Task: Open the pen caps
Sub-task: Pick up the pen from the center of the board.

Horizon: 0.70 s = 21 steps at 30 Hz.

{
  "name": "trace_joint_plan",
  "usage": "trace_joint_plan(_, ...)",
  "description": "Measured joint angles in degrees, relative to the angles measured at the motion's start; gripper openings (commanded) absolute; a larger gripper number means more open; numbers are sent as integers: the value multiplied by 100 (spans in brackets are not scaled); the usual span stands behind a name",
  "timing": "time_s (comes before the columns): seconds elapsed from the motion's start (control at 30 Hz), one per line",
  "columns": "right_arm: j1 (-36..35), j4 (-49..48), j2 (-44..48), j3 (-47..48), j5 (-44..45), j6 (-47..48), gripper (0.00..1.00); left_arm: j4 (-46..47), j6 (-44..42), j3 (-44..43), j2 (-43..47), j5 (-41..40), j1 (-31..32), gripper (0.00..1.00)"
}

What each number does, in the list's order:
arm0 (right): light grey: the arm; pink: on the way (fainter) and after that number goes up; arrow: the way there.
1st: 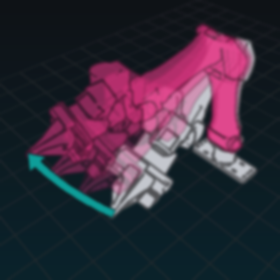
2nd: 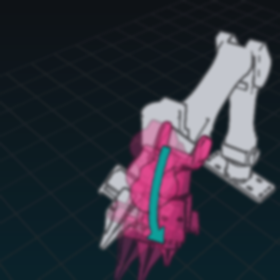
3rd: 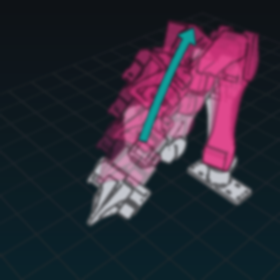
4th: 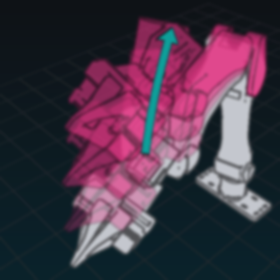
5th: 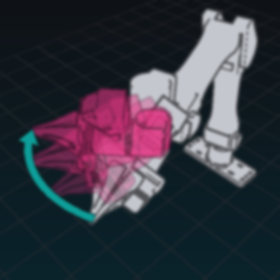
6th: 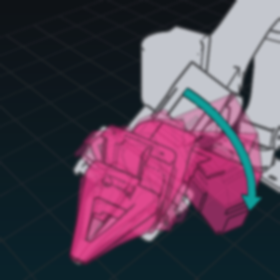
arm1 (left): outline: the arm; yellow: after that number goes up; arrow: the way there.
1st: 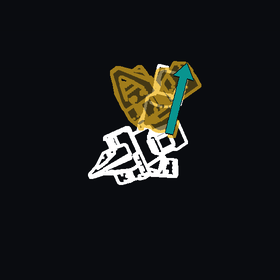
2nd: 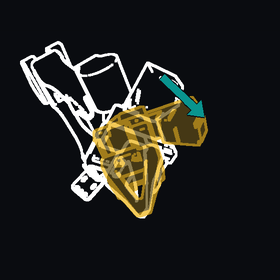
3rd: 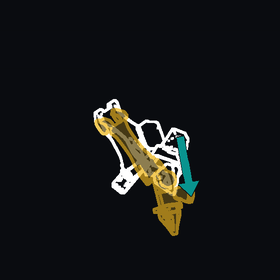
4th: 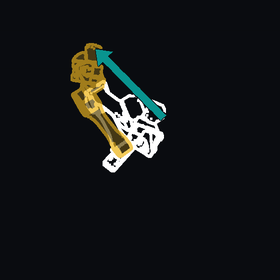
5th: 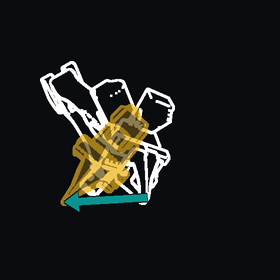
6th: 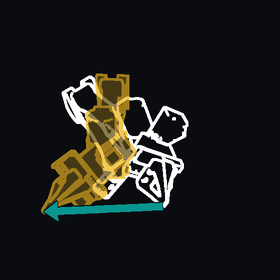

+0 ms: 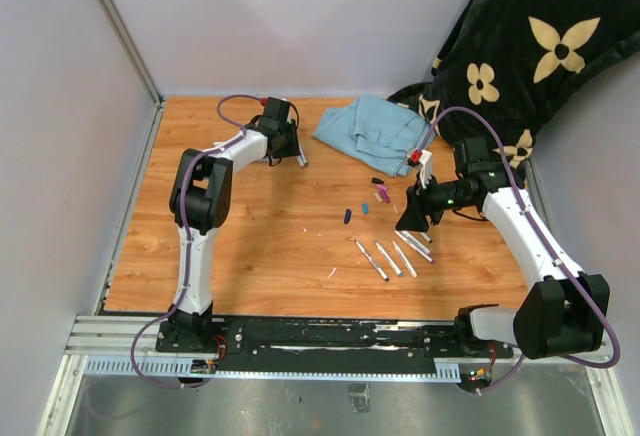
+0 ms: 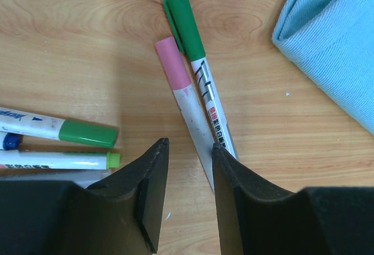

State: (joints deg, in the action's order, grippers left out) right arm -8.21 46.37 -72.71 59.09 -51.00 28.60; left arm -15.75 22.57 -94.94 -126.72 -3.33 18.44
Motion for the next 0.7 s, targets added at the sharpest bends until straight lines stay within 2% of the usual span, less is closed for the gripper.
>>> trace_joint_plan(0.23,0,0,2,0,0,2,49,-46,-11,-48,-63,59,0,36)
trace_joint_plan(0.43,0,0,7,0,-2,2,49,-74,-103,13,-48,63,0,28)
trace_joint_plan(0.7,0,0,13,0,-4,4,49,-83,-291,551,323,90,22,25)
